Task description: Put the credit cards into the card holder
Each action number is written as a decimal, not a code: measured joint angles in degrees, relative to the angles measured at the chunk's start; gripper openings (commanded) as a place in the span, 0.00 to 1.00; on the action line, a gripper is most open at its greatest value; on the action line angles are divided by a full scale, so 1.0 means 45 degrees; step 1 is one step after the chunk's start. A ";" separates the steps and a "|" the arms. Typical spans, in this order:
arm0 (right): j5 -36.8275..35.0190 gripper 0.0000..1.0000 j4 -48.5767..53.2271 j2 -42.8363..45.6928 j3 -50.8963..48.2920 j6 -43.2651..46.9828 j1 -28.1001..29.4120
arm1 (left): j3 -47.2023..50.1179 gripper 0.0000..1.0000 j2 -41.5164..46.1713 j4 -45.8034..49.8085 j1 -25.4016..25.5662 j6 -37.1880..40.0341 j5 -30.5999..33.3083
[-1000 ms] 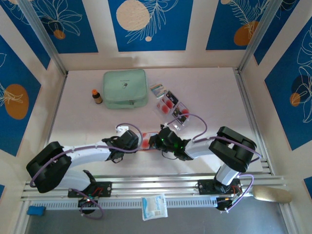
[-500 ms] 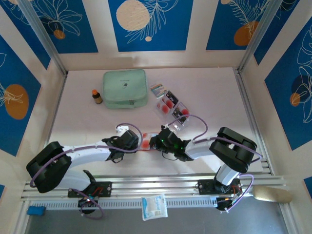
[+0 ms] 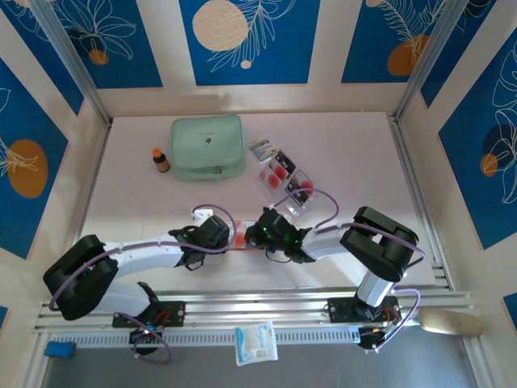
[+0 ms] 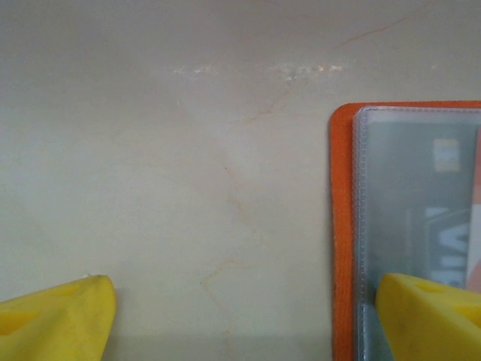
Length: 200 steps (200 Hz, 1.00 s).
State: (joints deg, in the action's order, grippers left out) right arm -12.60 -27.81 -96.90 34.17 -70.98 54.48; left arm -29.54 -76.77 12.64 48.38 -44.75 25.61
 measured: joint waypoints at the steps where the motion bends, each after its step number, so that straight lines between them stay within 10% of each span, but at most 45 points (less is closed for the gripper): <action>1: 0.0010 0.00 0.0005 -0.0005 0.0005 0.0000 -0.0005 | 0.0000 0.90 0.0005 -0.0005 0.0000 0.0000 0.0000; 39: 0.0665 0.00 0.0646 -0.0432 0.0772 0.0097 -0.0136 | 0.0015 0.90 0.0049 0.0024 0.0000 0.0005 0.0000; 84: 0.2229 0.32 0.2875 -0.0753 0.2263 0.1389 -0.0685 | -0.0087 0.91 0.0831 0.0563 -0.0063 0.0053 0.0000; 200: 0.3016 0.09 0.6649 -0.0238 0.4255 0.4333 -0.1331 | -0.0155 0.91 0.1112 0.1190 -0.1287 -0.0005 0.0015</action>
State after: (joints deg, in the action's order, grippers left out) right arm 0.97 2.11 -97.97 53.32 -51.48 48.49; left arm -30.24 -71.77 18.00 42.59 -44.77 25.67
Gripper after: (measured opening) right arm 0.104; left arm 0.909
